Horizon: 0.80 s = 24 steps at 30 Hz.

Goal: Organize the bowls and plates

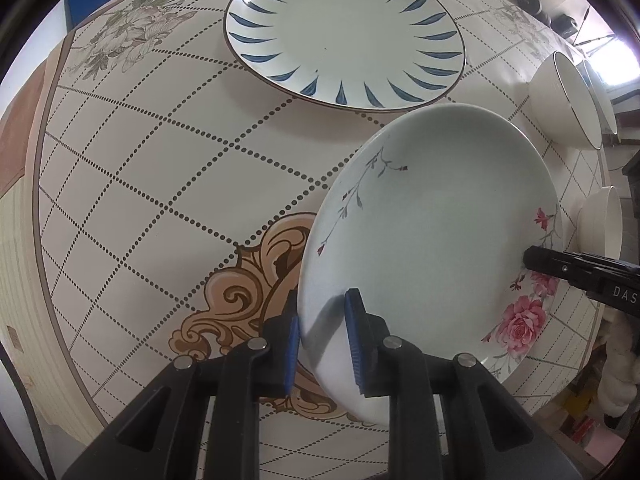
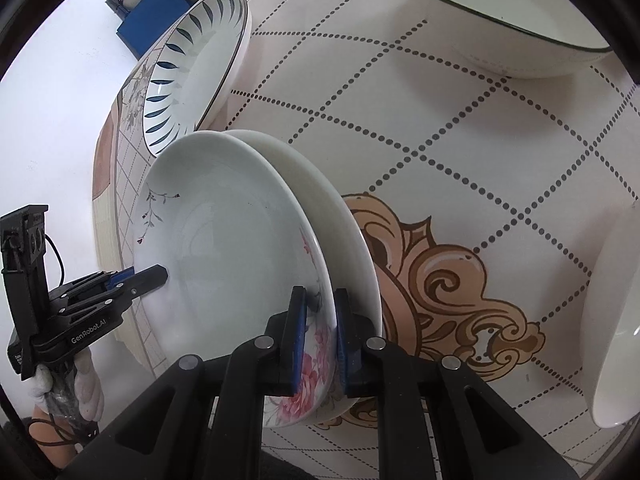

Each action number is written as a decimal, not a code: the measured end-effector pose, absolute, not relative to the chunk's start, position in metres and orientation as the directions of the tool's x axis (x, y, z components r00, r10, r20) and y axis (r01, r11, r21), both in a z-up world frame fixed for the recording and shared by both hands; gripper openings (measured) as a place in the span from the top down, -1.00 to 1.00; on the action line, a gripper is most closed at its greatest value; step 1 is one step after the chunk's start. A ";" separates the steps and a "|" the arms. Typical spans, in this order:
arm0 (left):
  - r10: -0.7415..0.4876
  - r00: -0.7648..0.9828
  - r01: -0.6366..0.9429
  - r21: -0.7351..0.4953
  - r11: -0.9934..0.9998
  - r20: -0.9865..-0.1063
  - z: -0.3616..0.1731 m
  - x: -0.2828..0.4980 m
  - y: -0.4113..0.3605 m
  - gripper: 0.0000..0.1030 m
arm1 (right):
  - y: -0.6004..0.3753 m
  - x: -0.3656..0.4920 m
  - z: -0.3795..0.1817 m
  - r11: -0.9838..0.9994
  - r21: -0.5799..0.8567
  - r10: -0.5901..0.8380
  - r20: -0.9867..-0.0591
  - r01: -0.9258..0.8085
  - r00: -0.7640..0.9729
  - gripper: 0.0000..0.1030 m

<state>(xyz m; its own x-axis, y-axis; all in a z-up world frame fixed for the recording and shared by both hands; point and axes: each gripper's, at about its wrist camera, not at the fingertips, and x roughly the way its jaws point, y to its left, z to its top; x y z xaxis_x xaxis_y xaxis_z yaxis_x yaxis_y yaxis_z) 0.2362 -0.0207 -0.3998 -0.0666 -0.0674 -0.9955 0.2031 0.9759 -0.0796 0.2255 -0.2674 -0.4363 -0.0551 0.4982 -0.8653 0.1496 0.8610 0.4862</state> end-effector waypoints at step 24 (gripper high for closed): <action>-0.067 -0.151 0.135 -0.087 0.987 -0.986 -0.420 0.242 -0.034 0.43 | -0.237 0.238 -0.425 0.877 0.432 0.467 -0.869 0.210 -0.163 -0.25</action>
